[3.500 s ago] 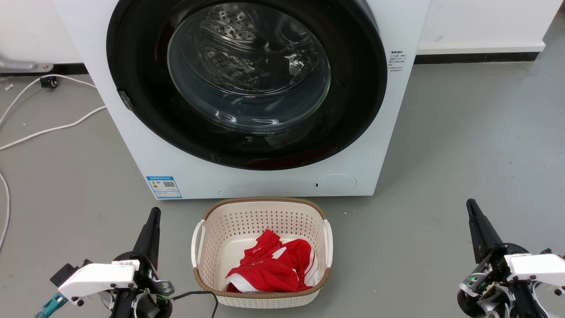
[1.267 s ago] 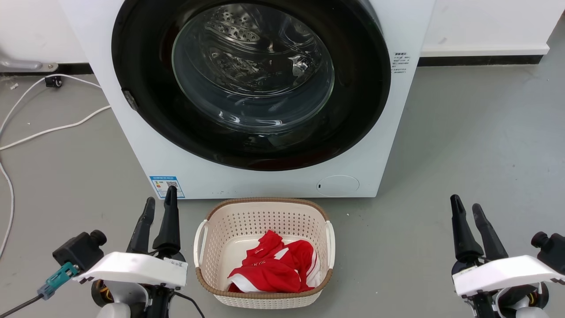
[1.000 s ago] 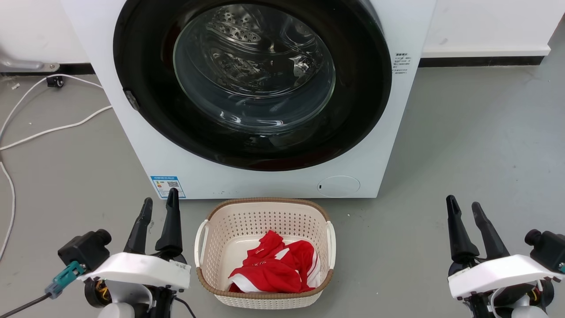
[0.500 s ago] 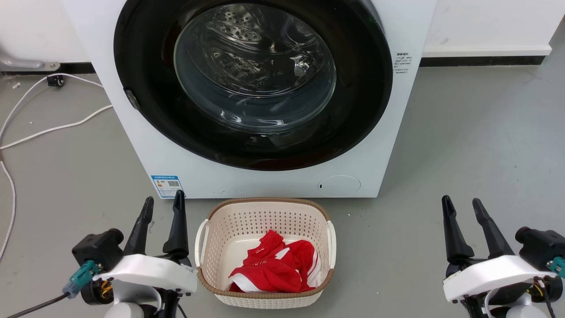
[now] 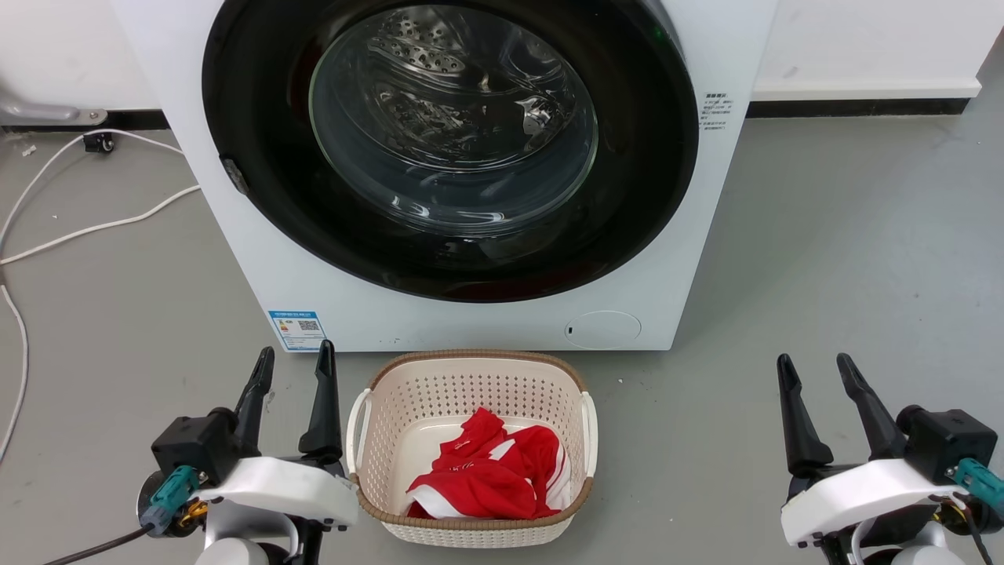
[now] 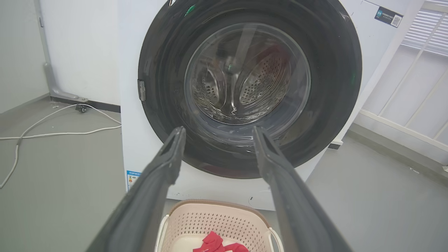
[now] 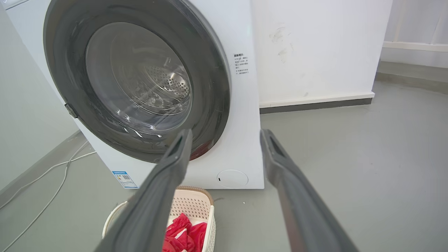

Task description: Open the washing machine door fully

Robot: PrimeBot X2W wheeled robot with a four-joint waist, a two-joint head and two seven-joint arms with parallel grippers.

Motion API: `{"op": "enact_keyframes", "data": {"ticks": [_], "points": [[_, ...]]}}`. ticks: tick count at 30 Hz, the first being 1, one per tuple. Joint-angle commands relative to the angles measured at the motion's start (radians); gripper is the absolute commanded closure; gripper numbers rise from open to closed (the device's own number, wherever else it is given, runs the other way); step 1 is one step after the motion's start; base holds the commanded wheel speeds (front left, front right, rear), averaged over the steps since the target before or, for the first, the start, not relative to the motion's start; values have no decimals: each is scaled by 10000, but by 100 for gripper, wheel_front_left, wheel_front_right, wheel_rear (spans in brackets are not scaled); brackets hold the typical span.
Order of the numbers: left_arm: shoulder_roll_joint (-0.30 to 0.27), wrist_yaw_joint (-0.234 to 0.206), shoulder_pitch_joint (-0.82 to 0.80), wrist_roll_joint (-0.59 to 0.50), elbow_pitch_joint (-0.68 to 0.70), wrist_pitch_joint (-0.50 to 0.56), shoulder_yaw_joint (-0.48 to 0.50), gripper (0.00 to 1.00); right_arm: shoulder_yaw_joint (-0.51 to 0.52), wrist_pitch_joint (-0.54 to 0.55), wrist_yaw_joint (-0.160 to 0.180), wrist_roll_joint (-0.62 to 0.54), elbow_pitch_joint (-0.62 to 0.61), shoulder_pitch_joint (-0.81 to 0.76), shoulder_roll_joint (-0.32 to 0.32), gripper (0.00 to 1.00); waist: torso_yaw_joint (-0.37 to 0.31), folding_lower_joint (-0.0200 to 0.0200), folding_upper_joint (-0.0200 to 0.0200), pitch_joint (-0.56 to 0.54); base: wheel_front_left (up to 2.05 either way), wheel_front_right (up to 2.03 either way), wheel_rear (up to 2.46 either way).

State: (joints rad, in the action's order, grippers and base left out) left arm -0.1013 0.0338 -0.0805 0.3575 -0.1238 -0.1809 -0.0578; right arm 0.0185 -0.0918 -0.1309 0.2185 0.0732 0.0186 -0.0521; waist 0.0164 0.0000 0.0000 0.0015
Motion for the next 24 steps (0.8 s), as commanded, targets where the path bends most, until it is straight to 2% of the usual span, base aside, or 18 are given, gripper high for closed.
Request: {"op": "enact_keyframes", "data": {"ticks": [1,24], "points": [[-59,-57,26,-276,46,-95,-37,0,-29,-40,2,-271,-110,-35,22,0,2,0,0,0,0,0,0],[14,-151,100,-2051,-143,-574,-56,0,-143,-315,3,-1935,-109,-89,28,0,-68,0,0,19,0,0,0]]}}
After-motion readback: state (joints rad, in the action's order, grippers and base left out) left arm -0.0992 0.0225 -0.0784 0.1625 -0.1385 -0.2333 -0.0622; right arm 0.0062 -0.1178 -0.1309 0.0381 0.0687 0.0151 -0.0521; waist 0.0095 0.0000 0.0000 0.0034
